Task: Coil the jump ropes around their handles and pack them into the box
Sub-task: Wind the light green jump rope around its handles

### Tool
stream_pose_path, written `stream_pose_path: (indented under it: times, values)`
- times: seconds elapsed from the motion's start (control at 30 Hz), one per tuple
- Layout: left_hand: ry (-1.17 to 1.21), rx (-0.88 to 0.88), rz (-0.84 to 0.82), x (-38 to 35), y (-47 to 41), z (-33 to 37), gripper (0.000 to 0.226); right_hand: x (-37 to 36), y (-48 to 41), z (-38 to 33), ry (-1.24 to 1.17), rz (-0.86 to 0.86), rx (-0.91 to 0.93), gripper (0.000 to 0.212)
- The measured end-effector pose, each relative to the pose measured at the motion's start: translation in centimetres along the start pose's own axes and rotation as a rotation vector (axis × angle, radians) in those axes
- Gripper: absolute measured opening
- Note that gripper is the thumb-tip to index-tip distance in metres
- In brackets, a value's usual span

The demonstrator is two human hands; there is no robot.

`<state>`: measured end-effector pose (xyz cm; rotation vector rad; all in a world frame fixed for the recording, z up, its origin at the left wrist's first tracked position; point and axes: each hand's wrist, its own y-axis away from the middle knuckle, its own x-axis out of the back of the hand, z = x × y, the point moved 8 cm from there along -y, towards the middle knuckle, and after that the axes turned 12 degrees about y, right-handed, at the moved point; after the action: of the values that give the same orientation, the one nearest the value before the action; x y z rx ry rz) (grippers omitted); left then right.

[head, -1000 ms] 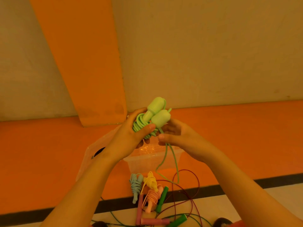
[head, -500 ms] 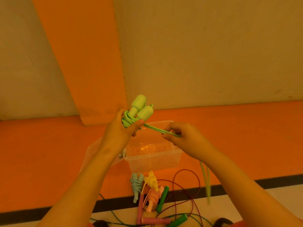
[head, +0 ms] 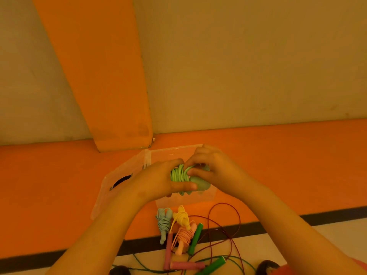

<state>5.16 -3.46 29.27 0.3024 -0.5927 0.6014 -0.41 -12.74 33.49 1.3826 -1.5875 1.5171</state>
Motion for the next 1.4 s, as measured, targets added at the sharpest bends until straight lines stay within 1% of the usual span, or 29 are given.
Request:
stream_pose_path:
  times: [0.07, 0.13, 0.17, 0.23, 0.27, 0.33, 0.4, 0.57, 0.67, 0.73, 0.77, 0.87, 0.9, 0.93, 1.03, 1.1, 1.13, 1.23, 1.27, 1.33, 1.37, 1.4]
  values:
    - [-0.048, -0.005, 0.002, -0.1, 0.2, 0.2, 0.043, -0.3, 0.0, 0.0, -0.042, -0.004, -0.005, 0.023]
    - [-0.115, -0.010, 0.006, 0.0, 0.2, 0.1, 0.032, -0.2, 0.1, 0.2, -0.097, 0.021, -0.037, 0.019]
    - [-0.120, -0.007, -0.012, 0.0, 0.3, 0.1, 0.027, 0.1, 0.2, 0.4, -0.142, 0.044, -0.077, 0.023]
    - [0.029, -0.020, -0.061, -0.3, 0.5, 0.3, 0.019, 0.9, 0.2, 0.9, -0.215, 0.093, -0.131, 0.032]
    - [0.129, -0.036, -0.070, -0.4, 0.5, 0.5, 0.015, 1.2, 0.1, 0.9, -0.246, 0.107, -0.141, 0.032]
    - [0.254, -0.073, -0.059, -0.1, 0.6, 0.9, 0.011, 1.5, 0.0, 1.0, -0.334, 0.118, -0.160, 0.028]
    - [0.337, -0.097, -0.045, 0.1, 0.6, 1.2, 0.013, 1.6, 0.0, 1.0, -0.419, 0.123, -0.180, 0.025]
    - [0.493, -0.166, -0.047, 0.3, 0.7, 1.9, 0.027, 1.9, 0.3, 1.0, -0.690, 0.056, -0.212, 0.018]
    - [0.630, -0.196, -0.076, 0.7, 0.8, 2.4, 0.026, 2.1, 0.4, 1.7, -0.893, 0.099, -0.276, 0.023]
    - [0.688, -0.206, -0.108, 0.8, 0.8, 2.5, 0.037, 1.9, 0.4, 1.8, -1.025, 0.117, -0.317, 0.027]
    - [0.691, -0.211, -0.122, 0.7, 0.9, 2.6, 0.039, 1.7, 0.4, 1.7, -1.049, 0.110, -0.322, 0.028]
    - [0.676, -0.233, -0.160, 0.6, 1.0, 2.7, 0.029, 1.6, 0.4, 1.7, -1.023, 0.088, -0.320, 0.026]
    - [0.668, -0.233, -0.163, 0.6, 1.0, 2.7, 0.029, 1.7, 0.5, 1.8, -1.009, 0.091, -0.330, 0.024]
    - [0.657, -0.230, -0.163, 0.6, 0.9, 2.7, 0.033, 1.9, 0.6, 2.0, -0.996, 0.097, -0.342, 0.023]
    - [0.599, -0.208, -0.152, 0.7, 0.8, 2.3, 0.054, 2.1, 0.6, 2.4, -0.971, 0.107, -0.351, 0.019]
    - [0.578, -0.204, -0.148, 0.7, 0.8, 2.2, 0.058, 2.1, 0.7, 2.7, -0.987, 0.120, -0.354, 0.018]
    - [0.578, -0.209, -0.149, 0.7, 0.8, 2.2, 0.054, 2.1, 0.7, 3.0, -0.998, 0.133, -0.363, 0.019]
    - [0.612, -0.227, -0.114, 1.1, 0.9, 2.3, 0.032, 2.0, 0.7, 3.4, -1.065, 0.155, -0.389, 0.025]
    - [0.637, -0.232, -0.090, 1.3, 0.8, 2.3, 0.033, 1.8, 0.6, 3.5, -1.095, 0.157, -0.406, 0.026]
    - [0.685, -0.238, -0.015, 1.9, 0.8, 2.3, 0.040, 1.2, 0.6, 3.6, -1.133, 0.152, -0.447, 0.030]
    - [0.709, -0.239, 0.044, 2.3, 0.8, 2.3, 0.035, 0.9, 0.6, 3.5, -1.143, 0.143, -0.456, 0.033]
    - [0.732, -0.242, 0.104, 2.8, 0.8, 2.2, 0.026, 0.8, 0.6, 3.3, -1.133, 0.130, -0.450, 0.038]
